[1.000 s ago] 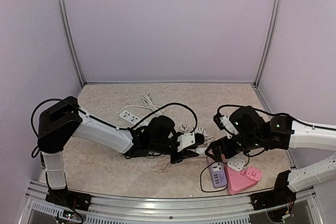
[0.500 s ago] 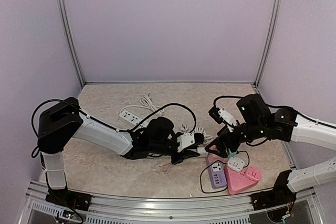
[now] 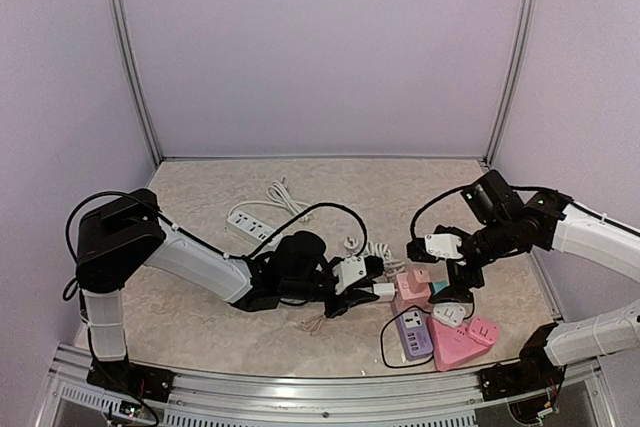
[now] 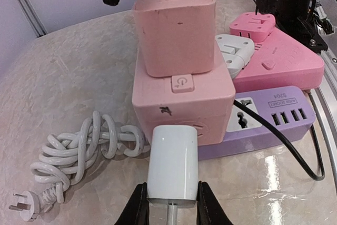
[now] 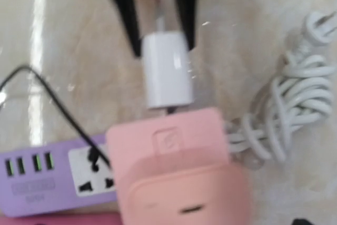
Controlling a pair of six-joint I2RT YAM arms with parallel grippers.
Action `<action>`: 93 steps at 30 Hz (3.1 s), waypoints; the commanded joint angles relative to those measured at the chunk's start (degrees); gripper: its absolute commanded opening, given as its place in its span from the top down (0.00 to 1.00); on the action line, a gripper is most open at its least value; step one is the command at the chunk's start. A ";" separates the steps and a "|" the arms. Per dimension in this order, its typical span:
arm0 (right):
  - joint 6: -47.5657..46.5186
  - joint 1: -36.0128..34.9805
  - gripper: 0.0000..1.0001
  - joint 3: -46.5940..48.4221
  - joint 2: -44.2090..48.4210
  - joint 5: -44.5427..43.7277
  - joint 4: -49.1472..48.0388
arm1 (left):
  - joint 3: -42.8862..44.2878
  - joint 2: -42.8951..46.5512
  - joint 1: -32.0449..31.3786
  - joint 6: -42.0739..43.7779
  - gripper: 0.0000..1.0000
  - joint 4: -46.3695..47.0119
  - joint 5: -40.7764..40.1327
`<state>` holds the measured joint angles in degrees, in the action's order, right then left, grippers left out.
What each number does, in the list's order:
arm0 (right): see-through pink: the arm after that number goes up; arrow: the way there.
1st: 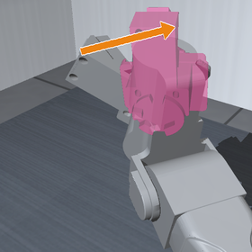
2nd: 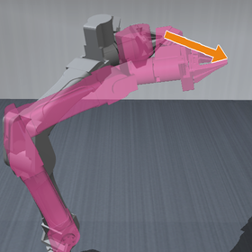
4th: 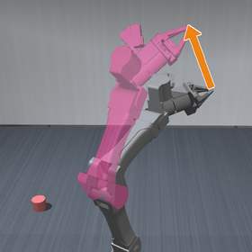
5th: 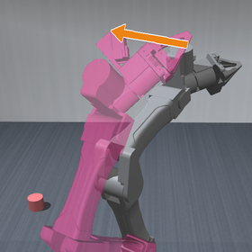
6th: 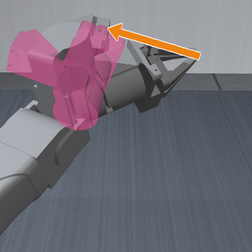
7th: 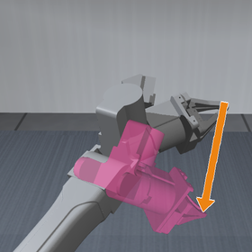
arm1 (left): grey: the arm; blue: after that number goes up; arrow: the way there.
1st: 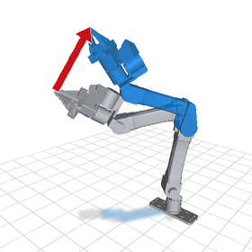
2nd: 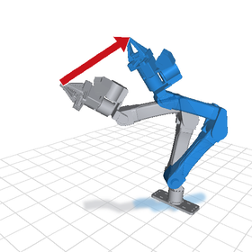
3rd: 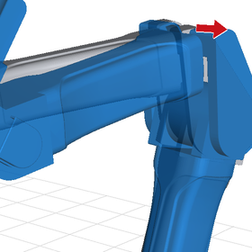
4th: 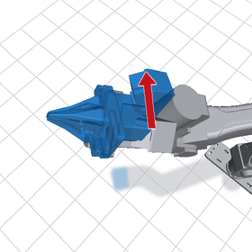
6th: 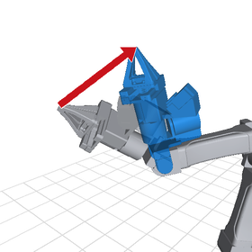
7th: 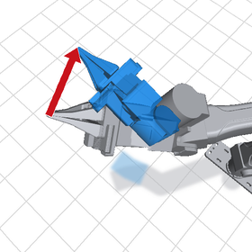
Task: Insert the plug
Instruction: Insert the plug into the socket.
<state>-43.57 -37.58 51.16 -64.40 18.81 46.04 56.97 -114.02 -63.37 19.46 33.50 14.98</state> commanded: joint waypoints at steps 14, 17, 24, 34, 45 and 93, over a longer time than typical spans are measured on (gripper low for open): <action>-10.87 5.03 0.02 -8.70 -6.44 6.80 -13.83 | -0.70 -0.87 0.25 -0.71 1.00 6.31 0.44; -11.69 5.06 0.06 -8.07 -8.99 7.32 -12.99 | -0.88 -0.76 0.40 -0.49 1.00 6.66 0.51; -10.83 5.06 0.28 -10.38 -9.67 8.07 -17.95 | -1.41 -0.59 0.64 -0.66 1.00 6.89 1.08; -9.58 4.31 0.53 -9.47 -14.63 10.99 -20.20 | -0.86 -1.18 0.77 -1.65 1.00 8.51 -0.80; -6.84 0.13 1.00 -7.87 -22.52 10.75 -22.72 | -0.35 -4.27 0.75 -5.30 1.00 16.00 -0.15; -4.10 -3.11 0.00 -3.85 -10.10 -6.34 -22.54 | -13.15 11.39 2.61 12.00 0.01 3.92 1.06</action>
<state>-49.65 -40.49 45.74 -77.21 15.88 22.79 46.57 -107.22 -60.80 27.79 39.59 17.47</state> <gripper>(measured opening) 0.995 0.987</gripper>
